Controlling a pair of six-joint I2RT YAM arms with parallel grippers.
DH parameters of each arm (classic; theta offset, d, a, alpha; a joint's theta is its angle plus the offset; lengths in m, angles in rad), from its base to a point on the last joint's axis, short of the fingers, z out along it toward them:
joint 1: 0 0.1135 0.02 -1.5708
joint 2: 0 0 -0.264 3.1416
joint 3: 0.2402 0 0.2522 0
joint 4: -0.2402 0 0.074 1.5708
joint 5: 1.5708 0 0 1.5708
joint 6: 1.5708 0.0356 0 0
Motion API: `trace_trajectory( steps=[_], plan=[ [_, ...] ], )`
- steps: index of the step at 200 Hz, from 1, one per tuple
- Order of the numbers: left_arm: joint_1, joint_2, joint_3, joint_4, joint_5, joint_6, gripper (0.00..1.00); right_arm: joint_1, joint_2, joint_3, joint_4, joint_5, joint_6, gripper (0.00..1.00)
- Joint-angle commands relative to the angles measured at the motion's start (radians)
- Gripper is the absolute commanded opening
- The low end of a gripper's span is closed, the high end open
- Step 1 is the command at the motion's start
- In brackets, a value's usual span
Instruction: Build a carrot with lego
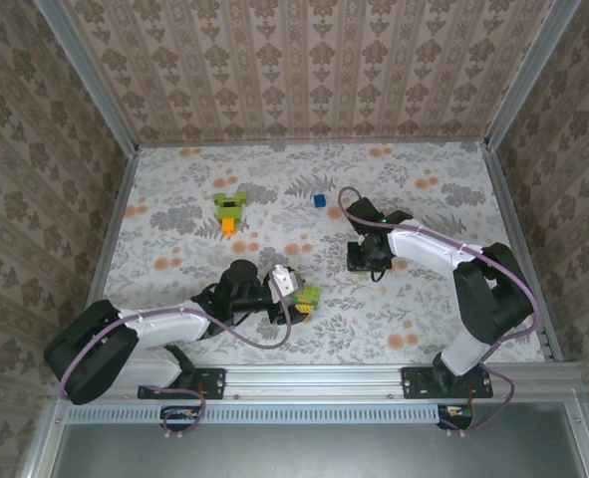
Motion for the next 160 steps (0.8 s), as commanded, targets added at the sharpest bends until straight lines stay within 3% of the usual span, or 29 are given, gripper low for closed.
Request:
trace_trajectory(
  steps=[1,85,160],
  plan=[
    [-0.008,-0.012,-0.006,-0.005,0.019,-0.010,0.70,0.010,0.006,0.020,-0.016,0.008,0.001,0.28],
    [-0.016,0.076,0.037,-0.037,0.041,0.002,0.59,0.013,-0.015,0.021,-0.025,0.010,0.007,0.28],
    [-0.016,0.054,0.021,-0.016,0.034,0.012,0.52,0.020,-0.008,0.031,-0.032,0.013,0.012,0.28]
  ],
)
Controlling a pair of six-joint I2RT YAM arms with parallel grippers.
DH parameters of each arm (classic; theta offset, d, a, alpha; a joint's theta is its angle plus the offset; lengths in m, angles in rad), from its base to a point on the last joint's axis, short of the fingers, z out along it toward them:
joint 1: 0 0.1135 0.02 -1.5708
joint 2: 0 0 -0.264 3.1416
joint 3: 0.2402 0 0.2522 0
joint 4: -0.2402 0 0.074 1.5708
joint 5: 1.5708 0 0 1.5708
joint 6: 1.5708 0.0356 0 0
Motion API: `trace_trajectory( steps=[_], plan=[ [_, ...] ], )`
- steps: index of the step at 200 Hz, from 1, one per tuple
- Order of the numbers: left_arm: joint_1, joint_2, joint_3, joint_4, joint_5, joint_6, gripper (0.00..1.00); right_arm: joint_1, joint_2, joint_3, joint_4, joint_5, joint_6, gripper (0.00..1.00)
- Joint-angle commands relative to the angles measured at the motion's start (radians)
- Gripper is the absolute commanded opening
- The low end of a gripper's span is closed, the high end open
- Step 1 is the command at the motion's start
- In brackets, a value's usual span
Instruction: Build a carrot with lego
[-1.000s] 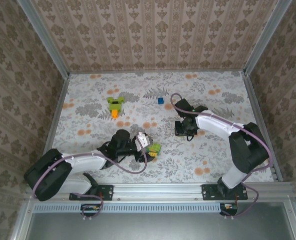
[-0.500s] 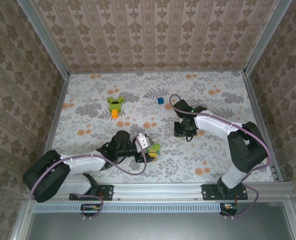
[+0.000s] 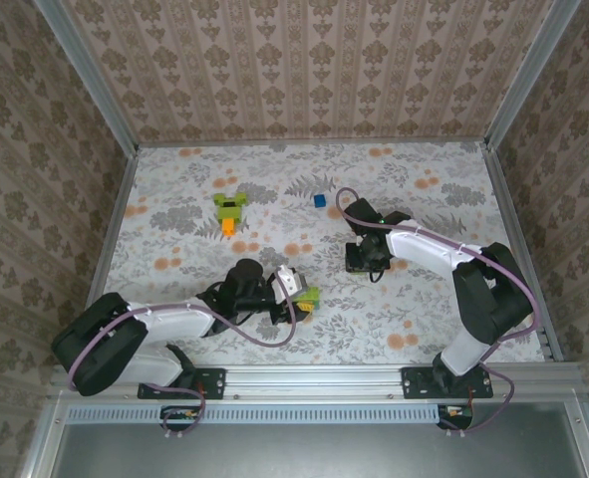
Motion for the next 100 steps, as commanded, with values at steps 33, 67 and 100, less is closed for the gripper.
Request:
trace_trajectory(
  steps=[33,67,100],
  plan=[
    [-0.009,0.016,0.008,-0.004,0.027,0.023,0.45,0.010,-0.002,0.031,-0.037,0.014,0.011,0.27],
    [-0.009,0.023,0.012,-0.006,0.026,0.031,0.42,0.020,-0.015,0.037,-0.059,0.008,0.007,0.26],
    [-0.010,0.004,-0.006,0.011,0.006,0.037,0.38,0.035,-0.059,0.060,-0.133,-0.004,-0.002,0.24]
  ],
)
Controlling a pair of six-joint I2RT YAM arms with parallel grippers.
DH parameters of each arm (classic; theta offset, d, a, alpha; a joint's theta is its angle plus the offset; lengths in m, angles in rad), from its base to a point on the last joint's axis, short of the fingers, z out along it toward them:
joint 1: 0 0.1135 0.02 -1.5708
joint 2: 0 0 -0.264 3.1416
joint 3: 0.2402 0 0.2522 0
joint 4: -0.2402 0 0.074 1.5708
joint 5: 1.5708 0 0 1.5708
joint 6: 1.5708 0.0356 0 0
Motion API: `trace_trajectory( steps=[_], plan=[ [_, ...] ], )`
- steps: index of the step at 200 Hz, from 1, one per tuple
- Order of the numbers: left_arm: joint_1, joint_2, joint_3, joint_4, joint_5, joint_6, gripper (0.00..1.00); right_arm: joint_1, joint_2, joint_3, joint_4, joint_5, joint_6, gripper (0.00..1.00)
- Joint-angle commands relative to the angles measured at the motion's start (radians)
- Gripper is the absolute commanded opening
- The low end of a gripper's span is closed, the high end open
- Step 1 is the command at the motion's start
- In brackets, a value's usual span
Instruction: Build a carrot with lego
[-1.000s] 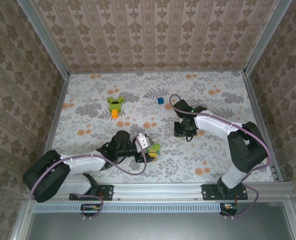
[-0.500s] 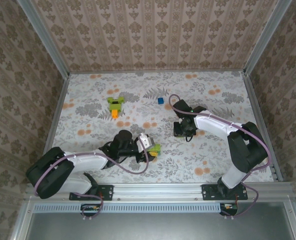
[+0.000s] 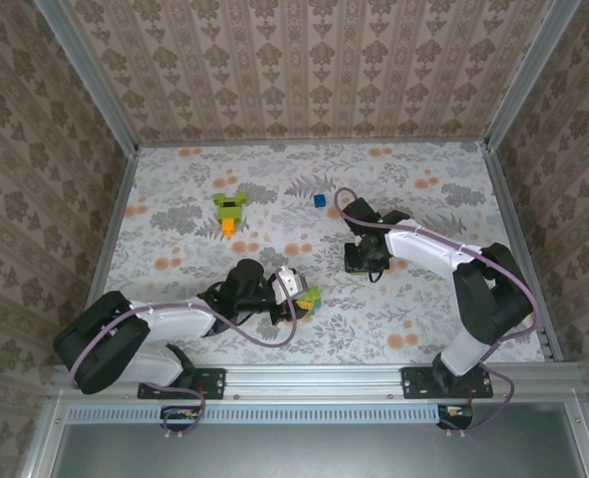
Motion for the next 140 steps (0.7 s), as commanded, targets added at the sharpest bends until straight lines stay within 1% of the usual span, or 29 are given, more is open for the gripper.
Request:
trace_trajectory(
  steps=[1,38,76,88,124,140],
  plan=[
    [-0.010,-0.010,-0.006,0.011,0.007,0.023,0.38,0.016,-0.058,0.044,-0.101,-0.004,-0.003,0.24],
    [-0.009,-0.012,-0.007,0.019,0.005,0.037,0.35,0.030,-0.155,0.079,-0.210,-0.009,-0.010,0.23],
    [-0.010,0.011,0.008,0.003,0.018,0.051,0.28,0.047,-0.226,0.099,-0.291,0.009,0.003,0.22],
    [-0.009,0.014,0.011,0.002,0.021,0.054,0.26,0.069,-0.248,0.112,-0.310,0.007,0.015,0.21],
    [-0.019,0.022,0.017,-0.010,0.003,0.066,0.21,0.153,-0.249,0.191,-0.380,-0.007,0.046,0.19],
    [-0.026,0.032,0.025,-0.020,-0.004,0.072,0.18,0.192,-0.223,0.226,-0.387,-0.014,0.066,0.19]
  ],
)
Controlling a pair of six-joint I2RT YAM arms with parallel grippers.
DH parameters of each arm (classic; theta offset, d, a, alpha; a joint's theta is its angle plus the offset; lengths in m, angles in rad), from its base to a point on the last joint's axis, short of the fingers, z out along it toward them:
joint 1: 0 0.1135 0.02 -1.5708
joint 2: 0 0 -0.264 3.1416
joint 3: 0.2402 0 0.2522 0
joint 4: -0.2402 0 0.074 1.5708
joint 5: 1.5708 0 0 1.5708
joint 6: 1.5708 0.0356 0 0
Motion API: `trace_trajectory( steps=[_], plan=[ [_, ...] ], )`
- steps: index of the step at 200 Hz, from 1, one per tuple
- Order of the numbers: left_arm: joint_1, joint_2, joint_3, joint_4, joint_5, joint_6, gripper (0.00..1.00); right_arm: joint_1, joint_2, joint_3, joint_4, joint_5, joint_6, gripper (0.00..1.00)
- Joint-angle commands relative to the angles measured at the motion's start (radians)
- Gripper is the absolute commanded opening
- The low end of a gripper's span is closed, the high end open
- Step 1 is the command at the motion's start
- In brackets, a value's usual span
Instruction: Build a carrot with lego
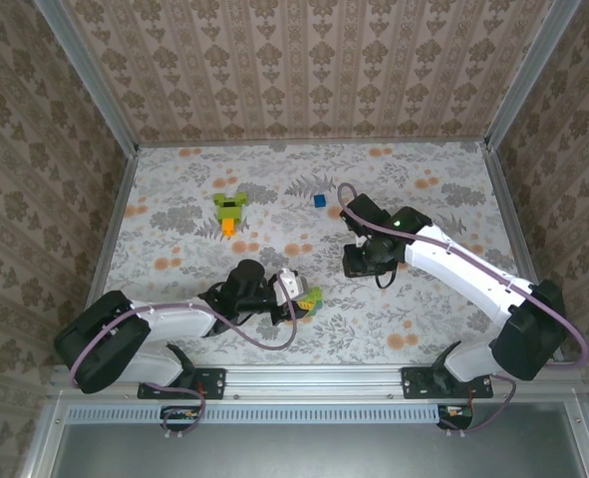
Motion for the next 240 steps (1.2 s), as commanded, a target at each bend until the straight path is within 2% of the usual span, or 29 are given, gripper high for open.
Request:
trace_trajectory(
  steps=[1,81,240],
  plan=[
    [-0.015,0.026,0.023,-0.028,-0.004,0.034,0.18,0.049,0.005,0.068,-0.073,-0.013,0.043,0.19],
    [-0.028,0.050,0.039,-0.048,-0.024,0.048,0.14,0.125,0.113,0.101,-0.004,-0.035,0.124,0.17],
    [-0.034,0.070,0.051,-0.061,-0.036,0.054,0.11,0.186,0.141,0.010,0.058,-0.065,0.188,0.17]
  ],
)
